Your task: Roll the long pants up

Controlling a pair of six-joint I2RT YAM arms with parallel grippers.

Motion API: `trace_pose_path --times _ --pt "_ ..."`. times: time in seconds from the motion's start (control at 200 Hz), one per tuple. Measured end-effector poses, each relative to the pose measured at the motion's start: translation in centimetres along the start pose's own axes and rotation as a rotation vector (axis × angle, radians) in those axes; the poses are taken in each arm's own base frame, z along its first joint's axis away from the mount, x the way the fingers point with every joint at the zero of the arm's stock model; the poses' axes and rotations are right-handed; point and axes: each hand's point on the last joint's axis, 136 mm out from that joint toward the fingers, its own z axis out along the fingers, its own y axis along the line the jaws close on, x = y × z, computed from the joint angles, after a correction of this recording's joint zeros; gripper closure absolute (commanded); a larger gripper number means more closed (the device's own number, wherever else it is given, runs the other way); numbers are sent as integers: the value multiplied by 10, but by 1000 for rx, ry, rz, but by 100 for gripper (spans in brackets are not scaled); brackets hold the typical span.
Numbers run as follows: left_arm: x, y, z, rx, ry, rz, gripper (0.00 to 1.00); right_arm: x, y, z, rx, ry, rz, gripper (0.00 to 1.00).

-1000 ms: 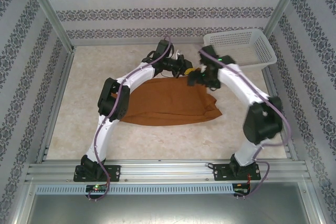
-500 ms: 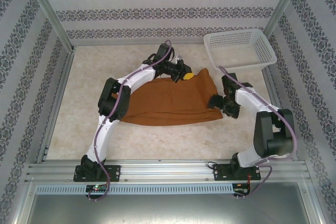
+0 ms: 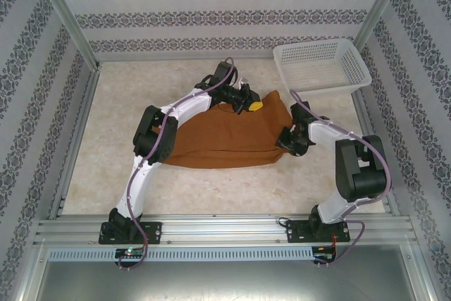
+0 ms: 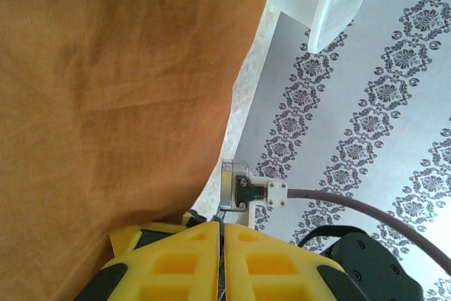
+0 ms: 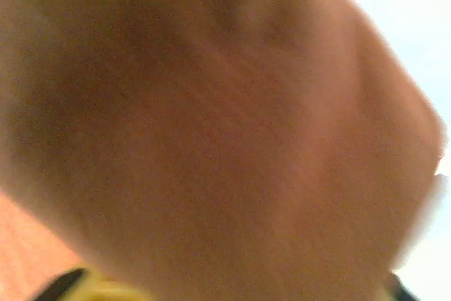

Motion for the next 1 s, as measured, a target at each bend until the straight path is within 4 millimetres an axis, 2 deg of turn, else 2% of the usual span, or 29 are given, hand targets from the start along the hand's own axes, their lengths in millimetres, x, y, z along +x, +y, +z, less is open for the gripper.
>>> trace_pose_path --times 0.13,0.26,0.415,0.51,0.575,0.615,0.749,0.779,0.789,0.814,0.849,0.884,0.999 --pt "0 0 0 0 0 1 89 -10 9 -4 -9 -13 -22 100" --pt "0 0 0 0 0 1 89 -18 22 -27 20 -53 -96 100" --pt "0 0 0 0 0 0 90 -21 64 -76 37 -156 -264 100" --pt "0 1 0 -1 1 -1 90 -11 86 -92 76 -199 -378 100" --pt "1 5 1 -7 3 -8 90 -1 95 -91 126 -207 -453 100" --pt "1 9 2 -13 4 -16 90 7 97 -83 171 -193 -502 100" --pt "2 21 3 -33 5 -37 89 34 90 -39 352 -114 -643 100" --pt "1 22 3 -35 1 -36 81 38 87 -31 389 -101 -670 100" --pt "1 22 3 -35 1 -36 76 41 86 -28 403 -96 -681 100" --pt "0 22 2 -36 -2 -31 57 44 84 -22 431 -89 -703 100" --pt "-2 22 1 -36 -8 -30 25 48 82 -16 464 -82 -732 100" --pt "-3 23 0 -40 -12 -31 2 51 80 -12 491 -79 -756 100" --pt "-7 26 -7 -55 -18 -24 0 53 77 -8 537 -83 -796 100"
